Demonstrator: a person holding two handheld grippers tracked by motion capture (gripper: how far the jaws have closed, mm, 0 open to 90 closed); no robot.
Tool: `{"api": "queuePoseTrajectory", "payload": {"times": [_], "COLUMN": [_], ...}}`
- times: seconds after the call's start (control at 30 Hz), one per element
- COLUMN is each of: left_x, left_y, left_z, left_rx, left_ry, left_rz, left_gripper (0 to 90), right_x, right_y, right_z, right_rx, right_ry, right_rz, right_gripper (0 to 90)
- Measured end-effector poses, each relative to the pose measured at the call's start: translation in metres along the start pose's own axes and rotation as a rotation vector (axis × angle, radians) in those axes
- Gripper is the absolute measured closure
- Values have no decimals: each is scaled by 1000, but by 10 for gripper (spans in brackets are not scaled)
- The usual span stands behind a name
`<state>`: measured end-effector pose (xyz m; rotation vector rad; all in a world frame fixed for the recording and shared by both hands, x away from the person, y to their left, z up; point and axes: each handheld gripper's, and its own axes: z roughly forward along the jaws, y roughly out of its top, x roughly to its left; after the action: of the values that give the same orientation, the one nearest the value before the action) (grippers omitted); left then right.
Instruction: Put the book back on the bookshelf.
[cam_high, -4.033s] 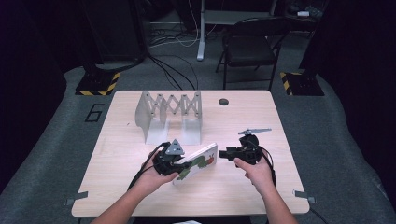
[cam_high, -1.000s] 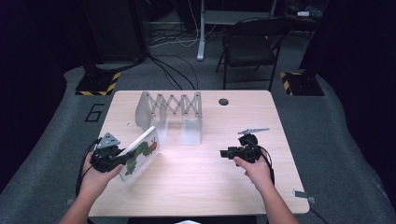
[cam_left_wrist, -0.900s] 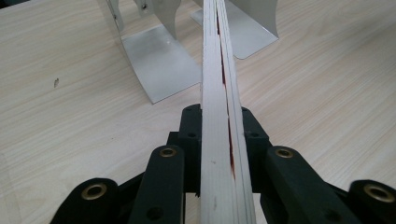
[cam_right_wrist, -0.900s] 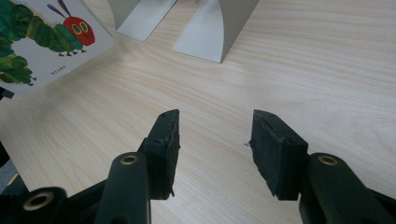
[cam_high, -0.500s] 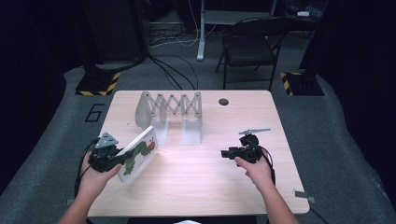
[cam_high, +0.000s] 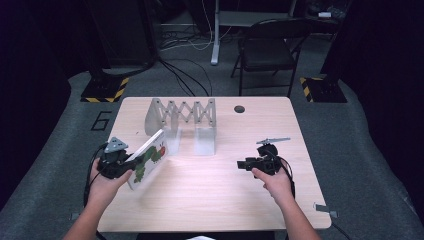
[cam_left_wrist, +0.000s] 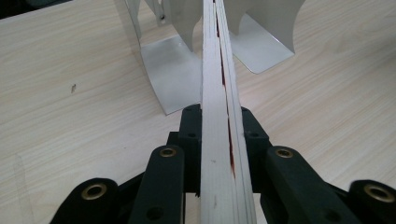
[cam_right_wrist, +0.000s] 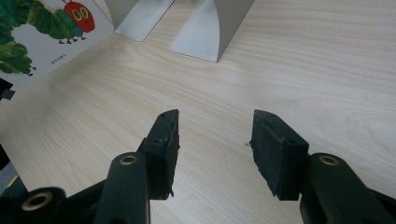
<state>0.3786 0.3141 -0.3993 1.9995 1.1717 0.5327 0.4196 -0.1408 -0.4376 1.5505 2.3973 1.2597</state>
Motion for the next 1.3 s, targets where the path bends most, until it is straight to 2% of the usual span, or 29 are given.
{"api": "queuePoseTrajectory", "payload": {"times": [0.27,0.3,0.4,0.63,1.0,1.2,1.3], "left_x": [2,2,2,-1,-4,-5,-5], "left_y": [15,16,21,30,34,36,37], "left_z": [8,10,13,27,50,57,60], "left_rx": [2,-11,-2,-9,-25,-38,-34], "left_ry": [28,39,41,77,134,152,155], "left_rz": [-17,-23,-34,-59,-73,-107,-110], "left_gripper": [758,758,758,758,758,758,758], "right_x": [-1,0,0,0,-2,-2,-2], "right_y": [0,0,0,0,0,0,0], "right_z": [1,0,0,0,-1,0,0], "right_rx": [-11,1,0,0,-1,1,3], "right_ry": [1,1,0,0,-5,-3,-3], "right_rz": [-19,-1,-3,-3,-4,-3,-4], "right_gripper": [512,512,512,511,511,511,511]}}
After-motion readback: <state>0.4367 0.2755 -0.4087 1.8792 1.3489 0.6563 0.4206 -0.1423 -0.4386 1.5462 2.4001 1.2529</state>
